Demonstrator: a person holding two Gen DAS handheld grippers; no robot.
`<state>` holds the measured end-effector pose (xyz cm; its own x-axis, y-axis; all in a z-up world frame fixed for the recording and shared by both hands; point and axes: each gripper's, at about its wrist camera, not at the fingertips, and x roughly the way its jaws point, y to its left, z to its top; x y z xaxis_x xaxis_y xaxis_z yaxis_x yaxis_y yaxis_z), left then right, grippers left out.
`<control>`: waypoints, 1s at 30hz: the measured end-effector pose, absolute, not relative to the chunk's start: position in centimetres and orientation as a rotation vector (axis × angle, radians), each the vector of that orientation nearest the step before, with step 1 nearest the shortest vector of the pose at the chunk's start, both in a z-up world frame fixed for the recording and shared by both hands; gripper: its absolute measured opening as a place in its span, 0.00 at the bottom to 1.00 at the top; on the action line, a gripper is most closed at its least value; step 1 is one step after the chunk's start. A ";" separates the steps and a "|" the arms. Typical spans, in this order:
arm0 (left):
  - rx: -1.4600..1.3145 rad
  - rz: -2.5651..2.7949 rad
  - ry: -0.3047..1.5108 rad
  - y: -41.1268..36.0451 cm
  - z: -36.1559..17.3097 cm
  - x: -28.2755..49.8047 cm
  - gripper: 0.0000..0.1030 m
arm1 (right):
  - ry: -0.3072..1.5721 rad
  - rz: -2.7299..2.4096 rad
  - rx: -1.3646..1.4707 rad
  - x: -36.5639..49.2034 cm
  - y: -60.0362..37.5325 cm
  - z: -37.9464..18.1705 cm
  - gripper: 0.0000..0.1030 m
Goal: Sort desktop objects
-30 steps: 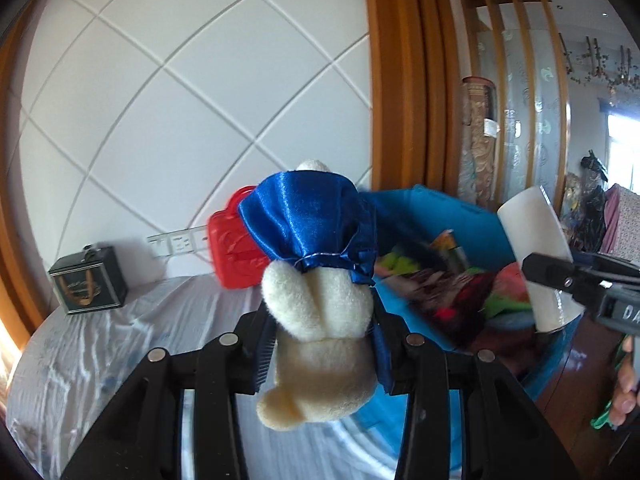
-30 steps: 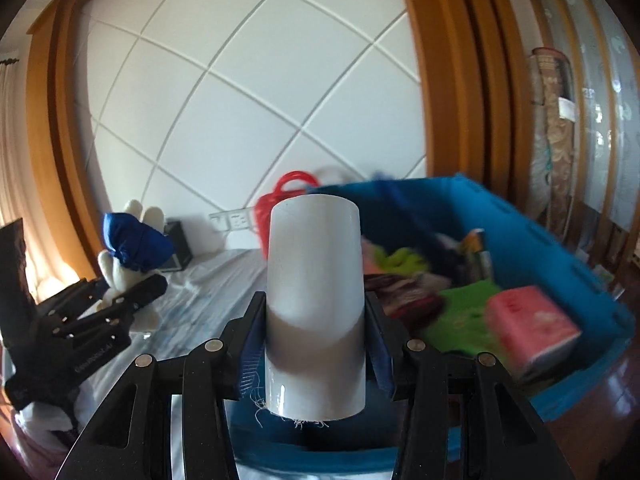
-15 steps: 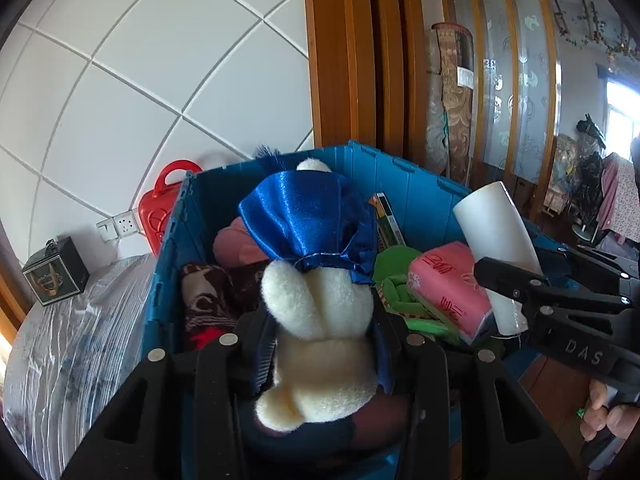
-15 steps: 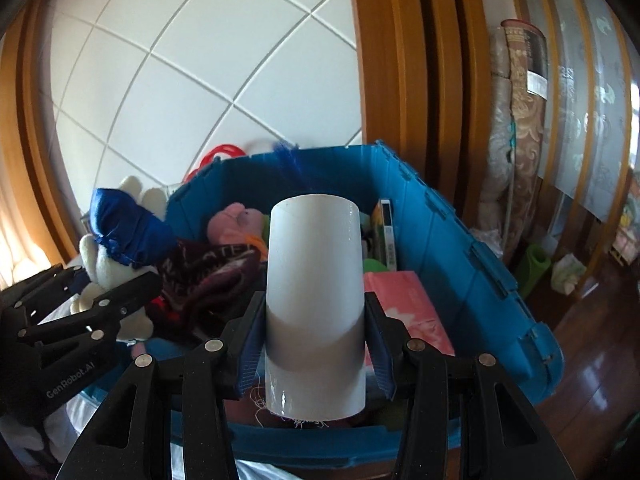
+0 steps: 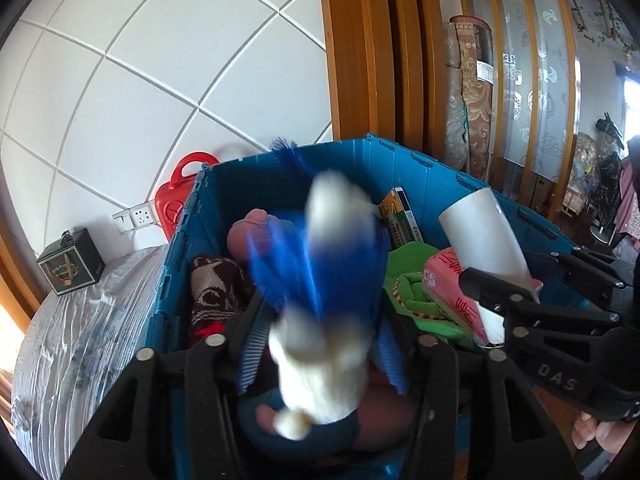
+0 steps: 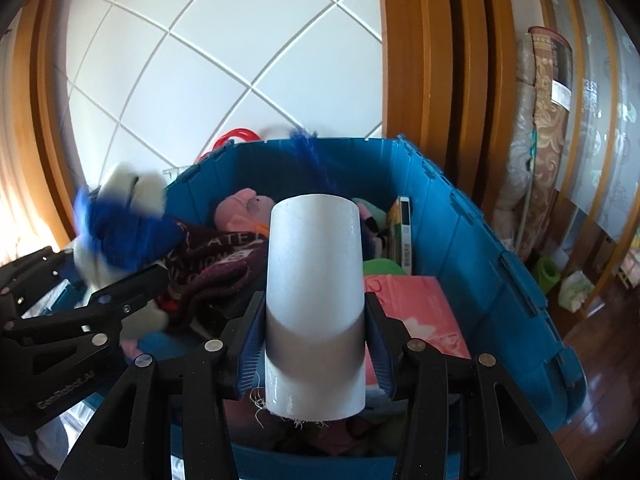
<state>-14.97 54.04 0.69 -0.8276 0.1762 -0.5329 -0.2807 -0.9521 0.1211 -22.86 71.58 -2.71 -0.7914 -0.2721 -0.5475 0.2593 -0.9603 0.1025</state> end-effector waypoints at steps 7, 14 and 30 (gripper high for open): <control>-0.778 2.819 0.297 53.4 1.1 -14.6 0.77 | -0.002 -2.744 0.836 -23.4 71.7 -2.7 0.67; -0.793 2.874 0.270 51.4 1.5 -13.6 0.79 | -0.008 -2.794 0.792 -21.4 72.2 -1.6 1.00; -0.581 2.916 0.146 44.8 5.1 -5.2 1.00 | -0.037 -2.863 0.761 -12.0 69.4 1.4 1.00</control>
